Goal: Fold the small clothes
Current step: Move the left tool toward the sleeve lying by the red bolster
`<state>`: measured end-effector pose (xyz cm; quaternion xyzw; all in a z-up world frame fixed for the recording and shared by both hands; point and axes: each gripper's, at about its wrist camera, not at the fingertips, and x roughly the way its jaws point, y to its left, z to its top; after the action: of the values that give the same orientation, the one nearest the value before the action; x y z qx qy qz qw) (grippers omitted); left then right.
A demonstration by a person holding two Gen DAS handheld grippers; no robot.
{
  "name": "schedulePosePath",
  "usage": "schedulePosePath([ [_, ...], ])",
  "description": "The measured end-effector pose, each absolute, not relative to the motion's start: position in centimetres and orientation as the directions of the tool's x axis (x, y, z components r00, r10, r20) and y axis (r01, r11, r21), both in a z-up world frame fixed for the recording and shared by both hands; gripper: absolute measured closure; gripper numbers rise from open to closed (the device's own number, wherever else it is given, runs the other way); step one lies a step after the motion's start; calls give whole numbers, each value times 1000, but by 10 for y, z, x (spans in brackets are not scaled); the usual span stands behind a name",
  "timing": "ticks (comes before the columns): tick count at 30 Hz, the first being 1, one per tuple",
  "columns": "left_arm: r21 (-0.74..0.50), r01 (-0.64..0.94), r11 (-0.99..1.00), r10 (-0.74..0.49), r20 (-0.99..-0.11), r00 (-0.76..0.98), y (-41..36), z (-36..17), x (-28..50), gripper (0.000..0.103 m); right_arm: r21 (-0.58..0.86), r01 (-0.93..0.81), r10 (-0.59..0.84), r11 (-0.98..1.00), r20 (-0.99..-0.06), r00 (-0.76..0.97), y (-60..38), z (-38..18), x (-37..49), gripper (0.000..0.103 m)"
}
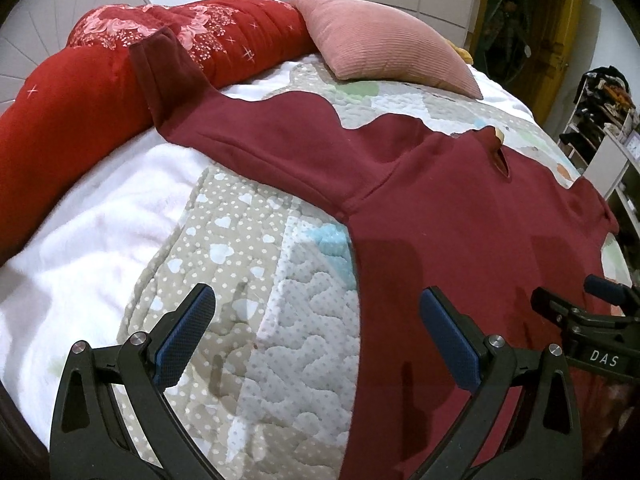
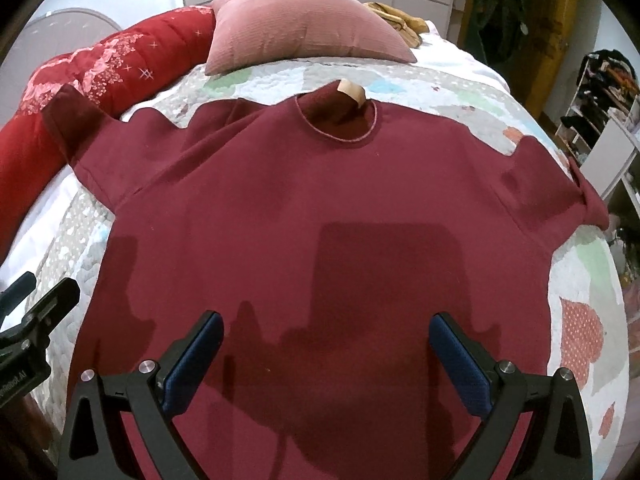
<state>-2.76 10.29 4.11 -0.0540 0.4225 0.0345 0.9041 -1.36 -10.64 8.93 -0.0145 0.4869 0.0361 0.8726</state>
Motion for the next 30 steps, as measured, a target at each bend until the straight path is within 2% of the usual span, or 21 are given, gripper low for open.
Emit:
schedulePosePath([
  [13,-66,-193,979,78,-754,652,162,55,0,1,33,-99,81,995,-840,537,-95,83,1,1],
  [19,-158,-305,939,97,-731,676,231,63,33,1,60,-121,116,991,-833,541,-84,73,13,1],
  [24,-149,-408,901,194,-701,686,270,66,70,1,26,-135,99,991,-815,571,-77,61,16,0],
  [30,-192,-512,837,274,-664,696,307,52,114,1,67,-133,133,989,-795,592,-81,56,18,0],
])
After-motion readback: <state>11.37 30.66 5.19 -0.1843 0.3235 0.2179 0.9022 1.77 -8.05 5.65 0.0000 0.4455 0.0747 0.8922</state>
